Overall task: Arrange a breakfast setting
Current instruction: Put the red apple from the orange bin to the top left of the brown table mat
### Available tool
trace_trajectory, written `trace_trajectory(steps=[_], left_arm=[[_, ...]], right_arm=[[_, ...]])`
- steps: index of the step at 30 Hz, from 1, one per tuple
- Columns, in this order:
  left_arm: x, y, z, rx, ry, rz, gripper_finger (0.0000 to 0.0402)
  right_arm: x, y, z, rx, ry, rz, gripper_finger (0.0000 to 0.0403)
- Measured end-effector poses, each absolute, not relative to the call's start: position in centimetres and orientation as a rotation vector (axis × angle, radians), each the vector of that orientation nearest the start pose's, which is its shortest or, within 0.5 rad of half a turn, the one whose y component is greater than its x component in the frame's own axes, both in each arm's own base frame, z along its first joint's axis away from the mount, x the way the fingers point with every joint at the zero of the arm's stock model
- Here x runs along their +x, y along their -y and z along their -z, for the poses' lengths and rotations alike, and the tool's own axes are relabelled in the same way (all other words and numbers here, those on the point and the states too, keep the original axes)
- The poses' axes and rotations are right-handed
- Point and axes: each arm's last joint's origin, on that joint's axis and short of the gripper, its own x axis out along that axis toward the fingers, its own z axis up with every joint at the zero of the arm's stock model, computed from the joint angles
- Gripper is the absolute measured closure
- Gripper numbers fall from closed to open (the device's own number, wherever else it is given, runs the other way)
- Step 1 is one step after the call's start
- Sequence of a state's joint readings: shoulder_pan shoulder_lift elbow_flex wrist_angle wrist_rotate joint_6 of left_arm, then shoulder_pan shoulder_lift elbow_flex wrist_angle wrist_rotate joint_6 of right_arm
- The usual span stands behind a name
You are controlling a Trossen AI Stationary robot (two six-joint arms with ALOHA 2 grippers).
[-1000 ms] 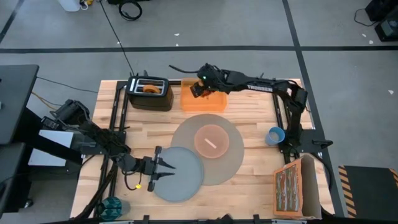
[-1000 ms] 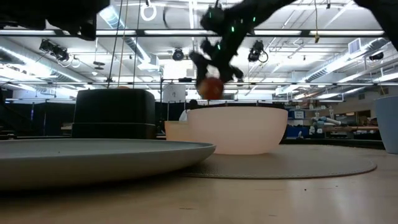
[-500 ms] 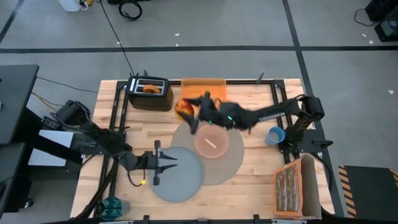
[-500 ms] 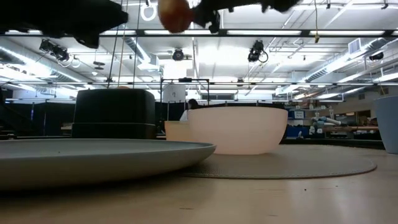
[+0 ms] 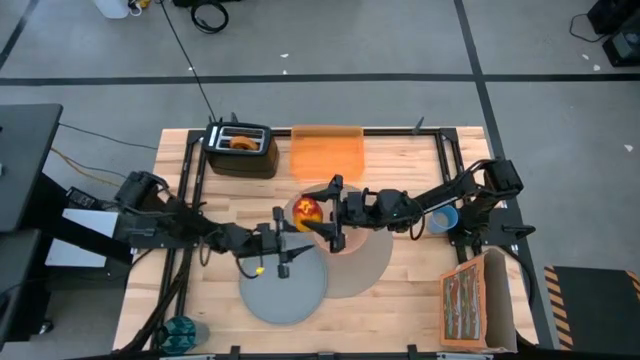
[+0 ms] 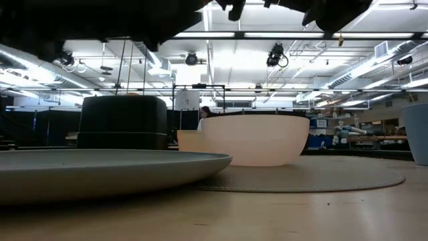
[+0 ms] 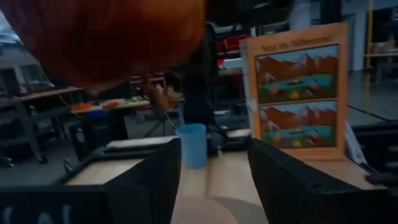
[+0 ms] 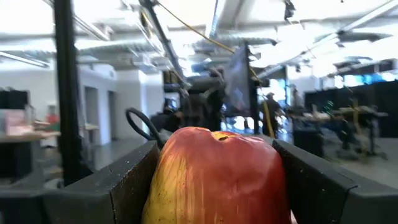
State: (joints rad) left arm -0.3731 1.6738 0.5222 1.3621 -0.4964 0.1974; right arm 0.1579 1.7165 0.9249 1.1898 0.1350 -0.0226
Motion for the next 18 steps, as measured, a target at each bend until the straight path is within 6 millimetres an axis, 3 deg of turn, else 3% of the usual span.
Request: trace_trajectory(steps=[7,18], left_arm=[[29.4,9.4,-20.2,0.148,0.241,-0.172,0.0211],[28.4,10.7,-21.5,0.082,0.376,-0.139,0.0235]], right_arm=[[35.6,-5.7,-27.4,0.024,0.437,-0.113,0.0097],[35.3,-6.0,-27.9,0.019,0.504,-0.136,0.0097]])
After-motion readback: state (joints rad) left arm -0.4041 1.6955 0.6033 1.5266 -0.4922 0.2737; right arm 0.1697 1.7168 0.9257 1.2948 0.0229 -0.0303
